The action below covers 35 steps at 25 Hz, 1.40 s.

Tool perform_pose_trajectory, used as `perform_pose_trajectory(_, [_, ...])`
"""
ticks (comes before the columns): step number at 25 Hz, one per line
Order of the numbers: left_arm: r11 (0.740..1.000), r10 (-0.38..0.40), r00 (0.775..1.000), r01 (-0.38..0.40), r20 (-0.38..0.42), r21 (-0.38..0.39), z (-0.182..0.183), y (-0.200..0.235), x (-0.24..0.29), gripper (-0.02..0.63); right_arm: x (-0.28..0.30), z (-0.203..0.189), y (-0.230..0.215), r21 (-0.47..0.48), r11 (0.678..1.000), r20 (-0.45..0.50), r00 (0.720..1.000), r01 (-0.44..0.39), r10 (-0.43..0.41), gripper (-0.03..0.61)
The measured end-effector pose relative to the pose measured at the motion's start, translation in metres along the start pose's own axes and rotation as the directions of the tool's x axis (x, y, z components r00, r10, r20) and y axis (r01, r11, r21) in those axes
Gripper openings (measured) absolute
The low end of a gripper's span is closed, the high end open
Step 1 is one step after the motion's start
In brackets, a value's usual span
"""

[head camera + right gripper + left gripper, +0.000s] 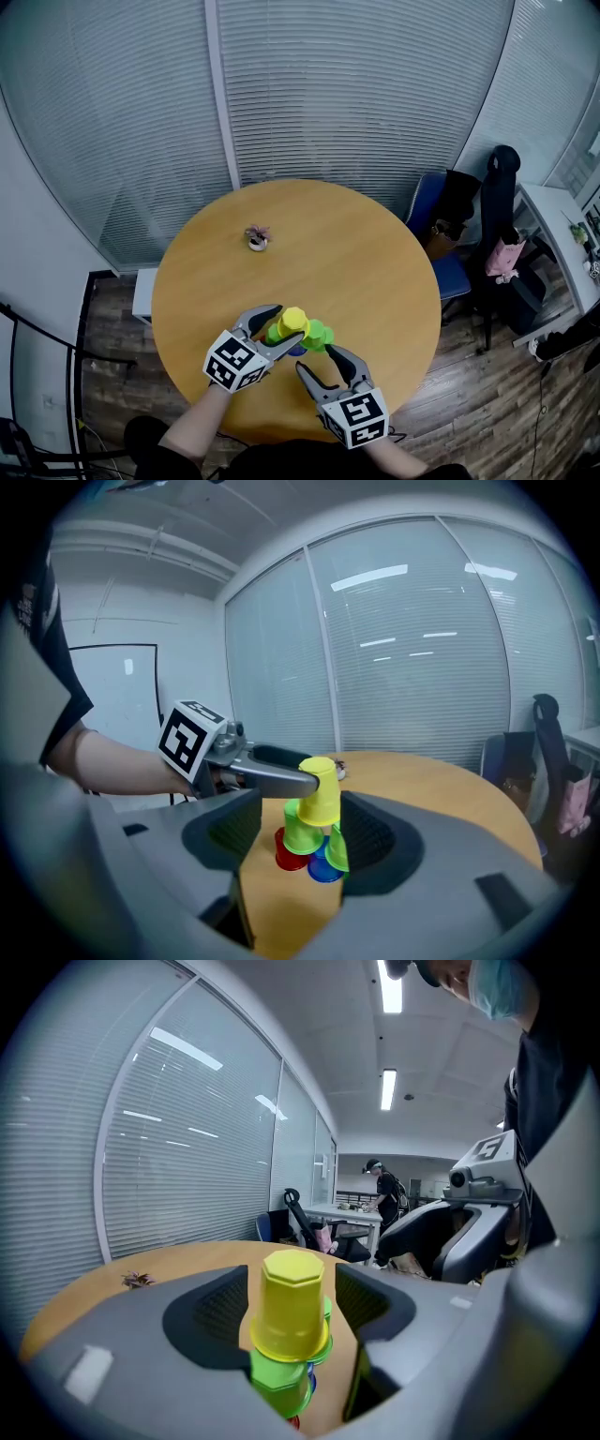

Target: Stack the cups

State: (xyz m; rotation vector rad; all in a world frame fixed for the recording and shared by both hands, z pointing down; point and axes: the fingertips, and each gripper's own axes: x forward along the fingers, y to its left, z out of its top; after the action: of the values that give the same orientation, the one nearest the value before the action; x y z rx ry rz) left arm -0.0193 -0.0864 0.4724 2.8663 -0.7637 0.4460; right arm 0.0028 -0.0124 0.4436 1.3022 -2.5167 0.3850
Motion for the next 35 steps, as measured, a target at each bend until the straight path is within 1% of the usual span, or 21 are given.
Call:
perform_pose_trajectory(5, [1.0, 0.029, 0.999, -0.029, 0.041, -0.001, 0.006, 0.0, -0.021, 0.278, -0.008, -0.002, 0.011, 0.01, 0.999, 0.016, 0.999, 0.037, -0.037, 0.252])
perform_pose_trajectory(13, [0.999, 0.035, 0.992, -0.035, 0.119, 0.001, 0.013, -0.018, -0.063, 0.278, -0.025, -0.004, 0.027, 0.025, 0.992, 0.042, 0.991, 0.127, -0.128, 0.252])
perform_pose_trajectory(16, [0.999, 0.044, 0.99, -0.045, 0.133, 0.007, 0.012, -0.031, -0.079, 0.278, -0.035, -0.008, 0.034, 0.025, 0.991, 0.048, 0.99, 0.135, -0.136, 0.252])
perform_pose_trajectory(19, [0.998, 0.06, 0.987, -0.061, 0.149, 0.001, 0.012, -0.046, -0.093, 0.273, -0.043, -0.012, 0.041, 0.02, 0.992, 0.05, 0.991, 0.121, -0.122, 0.241])
perform_pose_trajectory(21, [0.996, 0.085, 0.982, -0.086, 0.17, -0.002, 0.013, -0.061, -0.103, 0.235, -0.05, -0.014, 0.047, 0.007, 0.994, 0.054, 0.993, 0.107, -0.107, 0.193])
perform_pose_trajectory(23, [0.994, 0.106, 0.977, -0.107, 0.184, -0.005, 0.014, -0.077, -0.109, 0.176, -0.058, -0.016, 0.053, -0.02, 0.996, 0.052, 0.995, 0.09, -0.089, 0.117])
perform_pose_trajectory(24, [0.993, 0.113, 0.976, -0.114, 0.185, -0.007, 0.013, -0.085, -0.111, 0.161, -0.063, -0.018, 0.056, -0.034, 0.996, 0.049, 0.996, 0.078, -0.077, 0.087])
perform_pose_trajectory(25, [0.993, 0.121, 0.975, -0.121, 0.184, -0.011, 0.013, -0.093, -0.112, 0.145, -0.068, -0.02, 0.058, -0.046, 0.997, 0.044, 0.997, 0.064, -0.062, 0.074])
perform_pose_trajectory(27, [0.99, 0.142, 0.972, -0.14, 0.186, -0.025, 0.012, -0.111, -0.114, 0.116, -0.08, -0.024, 0.061, -0.063, 0.997, 0.035, 0.999, 0.038, -0.036, 0.057])
perform_pose_trajectory(29, [0.987, 0.163, 0.967, -0.159, 0.193, -0.038, 0.011, -0.13, -0.118, 0.065, -0.095, -0.028, 0.062, -0.076, 0.997, 0.029, 0.999, 0.021, -0.018, 0.044])
perform_pose_trajectory(31, [0.983, 0.183, 0.963, -0.177, 0.196, -0.048, 0.008, -0.147, -0.121, 0.029, -0.11, -0.033, 0.062, -0.089, 0.996, 0.027, 1.0, 0.008, -0.005, 0.04])
perform_pose_trajectory(35, [0.971, 0.238, 0.953, -0.226, 0.189, -0.083, -0.004, -0.181, -0.126, 0.011, -0.14, -0.047, 0.06, -0.113, 0.994, 0.021, 1.0, -0.009, 0.012, 0.032])
